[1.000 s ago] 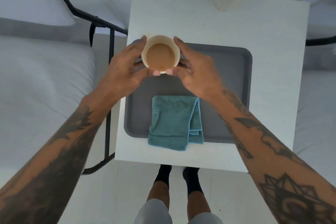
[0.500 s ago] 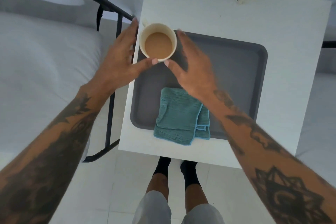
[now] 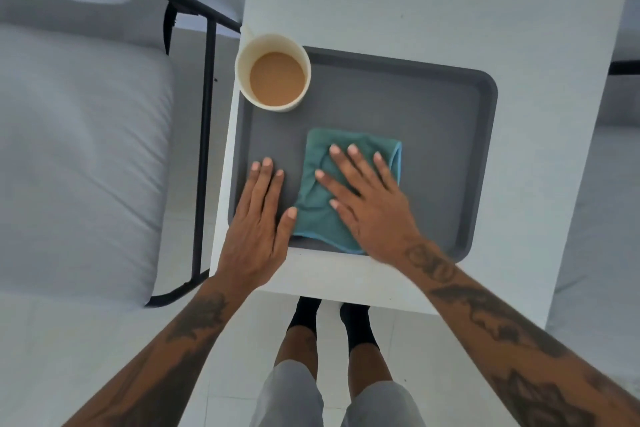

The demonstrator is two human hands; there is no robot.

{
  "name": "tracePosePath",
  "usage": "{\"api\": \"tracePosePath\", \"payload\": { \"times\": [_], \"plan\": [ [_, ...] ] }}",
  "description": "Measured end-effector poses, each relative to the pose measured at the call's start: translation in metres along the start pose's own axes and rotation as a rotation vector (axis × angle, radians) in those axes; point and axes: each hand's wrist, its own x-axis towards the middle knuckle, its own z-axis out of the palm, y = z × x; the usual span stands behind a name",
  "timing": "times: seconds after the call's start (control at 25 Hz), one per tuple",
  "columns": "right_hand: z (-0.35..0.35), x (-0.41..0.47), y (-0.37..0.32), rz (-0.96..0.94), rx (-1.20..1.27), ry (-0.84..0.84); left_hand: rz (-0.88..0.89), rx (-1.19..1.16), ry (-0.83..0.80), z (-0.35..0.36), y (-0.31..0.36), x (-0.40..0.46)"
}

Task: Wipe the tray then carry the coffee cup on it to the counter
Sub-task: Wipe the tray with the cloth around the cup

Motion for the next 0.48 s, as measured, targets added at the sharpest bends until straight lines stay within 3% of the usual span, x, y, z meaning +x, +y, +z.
{"api": "tracePosePath", "payload": {
  "times": [0.24, 0.48],
  "plan": [
    [-0.019, 0.045, 0.089, 0.372, 0.049, 0.046, -0.029, 0.229, -0.036, 0.008, 0.002, 0.003],
    [-0.013, -0.041, 0.052, 0.485, 0.148, 0.068, -0.056, 0.368, -0.033, 0.017, 0.005, 0.006]
  ]
}}
